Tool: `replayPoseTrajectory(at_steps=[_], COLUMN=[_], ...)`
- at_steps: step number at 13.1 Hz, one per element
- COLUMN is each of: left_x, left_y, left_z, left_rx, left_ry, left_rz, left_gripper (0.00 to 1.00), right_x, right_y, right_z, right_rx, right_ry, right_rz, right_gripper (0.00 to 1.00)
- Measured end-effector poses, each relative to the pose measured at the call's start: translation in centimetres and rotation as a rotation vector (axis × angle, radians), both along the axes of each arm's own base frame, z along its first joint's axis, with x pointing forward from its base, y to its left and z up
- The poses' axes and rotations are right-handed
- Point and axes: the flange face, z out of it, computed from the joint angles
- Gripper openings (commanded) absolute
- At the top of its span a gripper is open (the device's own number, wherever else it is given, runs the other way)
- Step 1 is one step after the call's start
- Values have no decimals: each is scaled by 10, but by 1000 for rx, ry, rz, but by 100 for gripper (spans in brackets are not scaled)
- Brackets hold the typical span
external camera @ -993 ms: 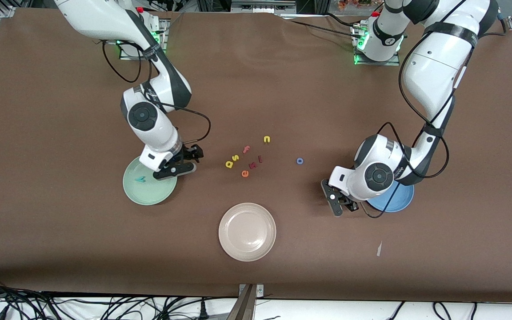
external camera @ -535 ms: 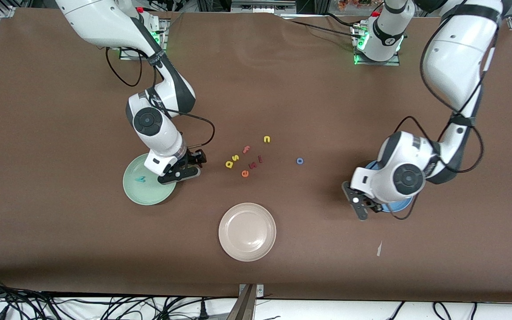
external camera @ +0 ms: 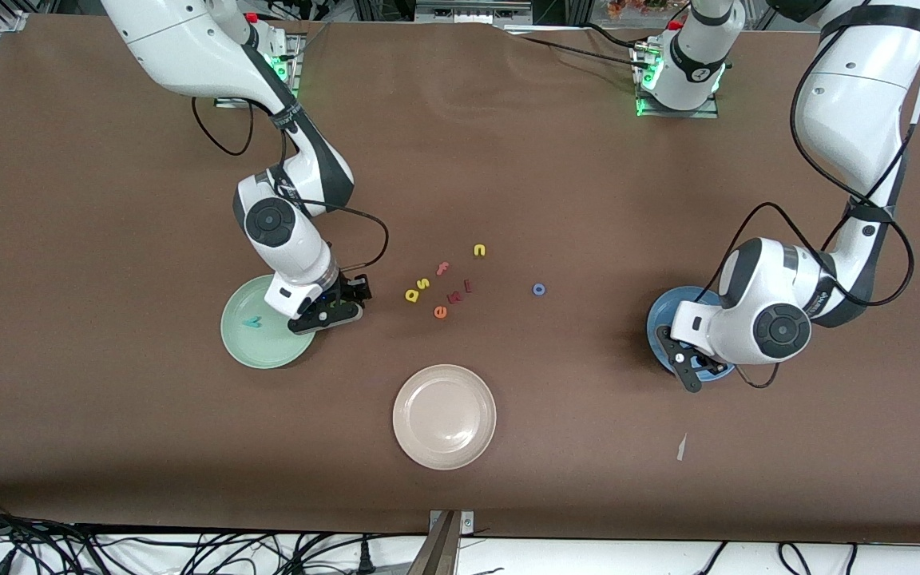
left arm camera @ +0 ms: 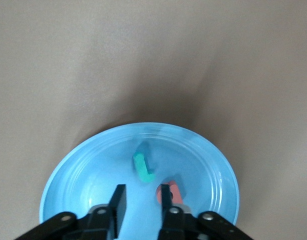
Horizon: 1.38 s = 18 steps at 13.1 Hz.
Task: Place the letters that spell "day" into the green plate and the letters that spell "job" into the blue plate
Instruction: 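Lower the cyan l onto the blue plate and open the left gripper, then grasp the green letter with the right gripper while the left gripper reaches the blue o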
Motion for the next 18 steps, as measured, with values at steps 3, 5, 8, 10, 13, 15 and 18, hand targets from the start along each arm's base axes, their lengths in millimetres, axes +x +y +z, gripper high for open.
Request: replayPoseTrajectory(at_steps=[3, 5, 8, 10, 13, 15, 18], left_x=[0, -4, -22, -33, -48, -61, -92], left_y=[-6, -25, -94, -130, -166, -198, -240], left_z=[4, 15, 38, 45, 43, 34, -2], left_rx=[1, 17, 30, 29, 47, 56, 30], left_ry=[-7, -2, 7, 15, 28, 11, -20], left_rz=[28, 107, 295, 423, 582, 692, 868], left_gripper=[100, 100, 100, 100, 100, 100, 100], right_x=[-4, -7, -14, -16, -17, -18, -18], right_y=[-4, -5, -14, -18, -19, -19, -20], right_z=[-8, -12, -26, -30, -32, -34, -34], right_rx=[-5, -5, -4, -7, -6, -3, -1], right_ry=[8, 10, 3, 5, 5, -1, -5], right_rz=[-1, -1, -6, -8, -8, -8, -9], right_gripper=[65, 65, 65, 64, 56, 52, 42])
